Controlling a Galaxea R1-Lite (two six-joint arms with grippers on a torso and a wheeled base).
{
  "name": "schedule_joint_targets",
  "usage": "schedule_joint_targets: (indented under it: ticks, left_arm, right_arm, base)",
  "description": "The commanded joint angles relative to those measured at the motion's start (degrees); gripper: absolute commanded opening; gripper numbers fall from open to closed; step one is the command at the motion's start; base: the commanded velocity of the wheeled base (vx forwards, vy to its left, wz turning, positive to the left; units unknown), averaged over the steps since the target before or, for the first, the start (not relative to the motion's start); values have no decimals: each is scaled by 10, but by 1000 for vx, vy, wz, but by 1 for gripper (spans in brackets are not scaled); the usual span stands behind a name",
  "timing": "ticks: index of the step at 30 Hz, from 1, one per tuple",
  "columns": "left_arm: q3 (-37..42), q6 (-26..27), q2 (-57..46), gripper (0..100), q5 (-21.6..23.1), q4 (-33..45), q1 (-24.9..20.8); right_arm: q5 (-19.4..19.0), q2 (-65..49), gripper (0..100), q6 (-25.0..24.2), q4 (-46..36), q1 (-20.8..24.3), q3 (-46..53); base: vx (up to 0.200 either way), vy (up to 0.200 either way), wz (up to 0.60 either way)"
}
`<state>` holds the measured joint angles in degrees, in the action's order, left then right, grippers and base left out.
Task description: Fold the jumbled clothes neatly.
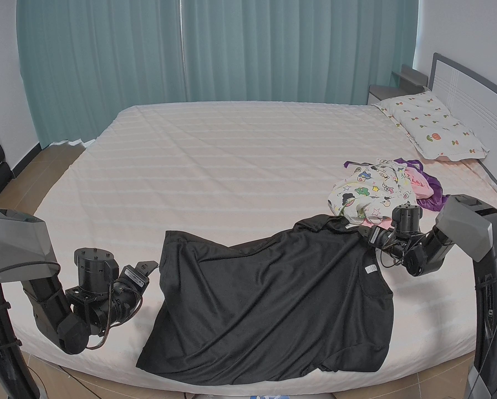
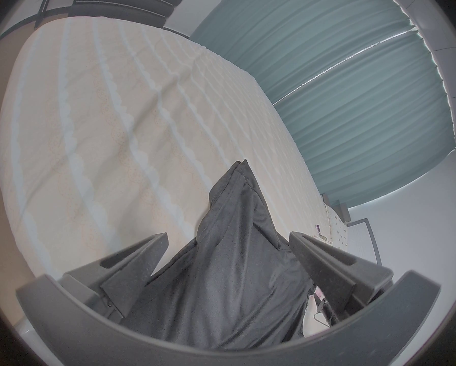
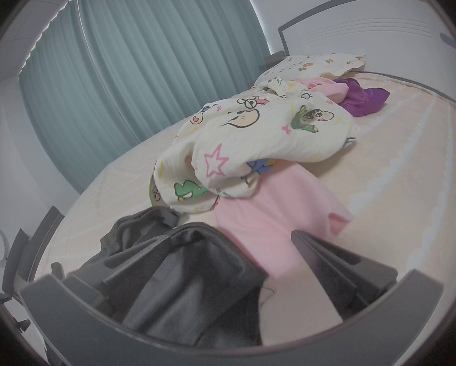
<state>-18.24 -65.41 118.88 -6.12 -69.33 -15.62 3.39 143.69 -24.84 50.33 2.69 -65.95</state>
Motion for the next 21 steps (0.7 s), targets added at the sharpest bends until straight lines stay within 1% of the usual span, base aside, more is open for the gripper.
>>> schedule_joint_targets:
  ticks: [1, 3, 5, 8, 10, 12, 14, 15, 17, 18, 20, 21]
  left_arm:
    - [8, -4, -5, 100, 1, 0, -5]
    - [8, -5, -5, 100, 1, 0, -5]
    - [11, -5, -9, 100, 1, 0, -6]
    - [21, -5, -22, 100, 1, 0, -6]
    - [22, -5, -26, 100, 1, 0, -6]
    - [23, -5, -30, 100, 1, 0, -6]
    - [27, -5, -31, 100, 1, 0, -6]
    - [27, -5, -31, 100, 1, 0, -6]
    - [28, -6, -30, 100, 1, 0, -6]
    - [28, -6, -30, 100, 1, 0, -6]
    - [30, -6, -30, 100, 2, 0, -6]
    - [30, -6, -30, 100, 2, 0, -7]
  right_arm:
    - [-12, -92, 100, -4, 2, -13, 85]
    - [-12, -116, 100, -19, 2, -15, 105]
    - [-8, -150, 100, -49, 2, -15, 135]
    - [-7, -194, 100, -80, 0, -12, 183]
    - [-6, -207, 100, -93, 2, -8, 209]
    - [-6, -227, 100, -119, 2, 0, 242]
    - [-6, -250, 100, -158, 1, 12, 278]
    - [-7, -253, 100, -166, 2, 13, 285]
    - [-6, -262, 100, -189, 2, 21, 315]
    - [-6, -262, 100, -189, 2, 21, 315]
    - [-5, -276, 100, -204, 2, 26, 339]
    - [-5, -287, 100, -217, 1, 37, 354]
  base:
    - [0, 0, 0]
    - [0, 0, 0]
    - [0, 0, 0]
    - [0, 0, 0]
    - [0, 0, 0]
    - [0, 0, 0]
    - [0, 0, 0]
    - [0, 0, 0]
    - [-200, 0, 0]
    - [-200, 0, 0]
    - [-200, 0, 0]
    - [-200, 0, 0]
